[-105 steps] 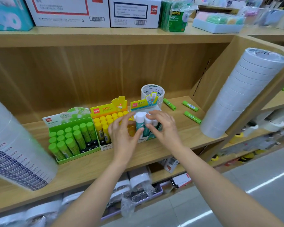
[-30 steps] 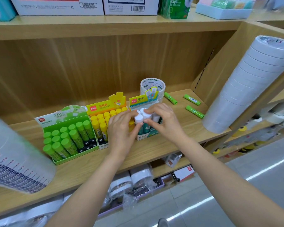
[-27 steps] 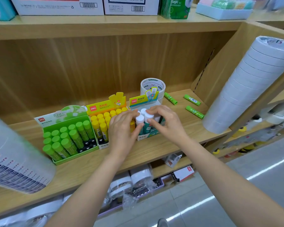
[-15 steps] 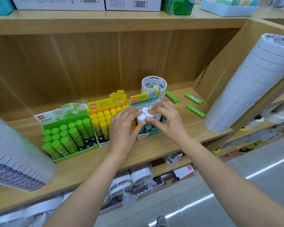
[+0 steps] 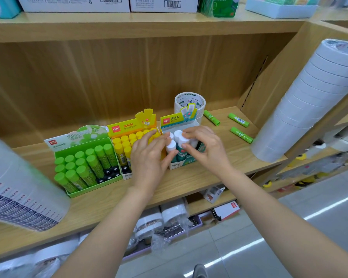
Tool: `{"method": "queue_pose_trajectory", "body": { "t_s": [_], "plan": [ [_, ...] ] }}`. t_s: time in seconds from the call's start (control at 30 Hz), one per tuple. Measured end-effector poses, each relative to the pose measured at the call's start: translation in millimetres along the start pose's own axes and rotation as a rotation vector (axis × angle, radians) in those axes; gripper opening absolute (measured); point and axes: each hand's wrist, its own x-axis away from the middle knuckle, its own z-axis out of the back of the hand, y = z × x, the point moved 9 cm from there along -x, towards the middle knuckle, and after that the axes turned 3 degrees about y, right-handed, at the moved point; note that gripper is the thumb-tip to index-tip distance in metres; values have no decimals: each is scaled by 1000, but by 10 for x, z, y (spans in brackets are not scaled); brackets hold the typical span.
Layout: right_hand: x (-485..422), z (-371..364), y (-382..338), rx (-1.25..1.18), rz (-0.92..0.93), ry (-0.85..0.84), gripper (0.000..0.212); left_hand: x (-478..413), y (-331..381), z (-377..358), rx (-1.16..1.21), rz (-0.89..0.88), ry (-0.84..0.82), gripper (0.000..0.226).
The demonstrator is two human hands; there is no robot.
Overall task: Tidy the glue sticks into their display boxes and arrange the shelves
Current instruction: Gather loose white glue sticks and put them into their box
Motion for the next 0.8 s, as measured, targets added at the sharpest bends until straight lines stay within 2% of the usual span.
{"method": "queue_pose_trajectory", "body": {
  "t_s": [0.13,0.33,0.5,0.67,0.8],
  "plan": [
    [-4,-15,31,12,-28,-16,24,-4,-11,2,-70,-29,-14,26],
    [44,-22,-33,26,32,51,19,-2,-42,-2,-88,-20,-19,30],
    [71,-4,-30,32,-4,99,21,-23,33,-69,27,16,-58,29],
    [2,135,-5,-65,-167,152,23,-127,-142,66,164,191,22,36],
    [-127,165,-124,-66,-132,166,24,-246,-140,215,311,225,80,32]
  ]
}}
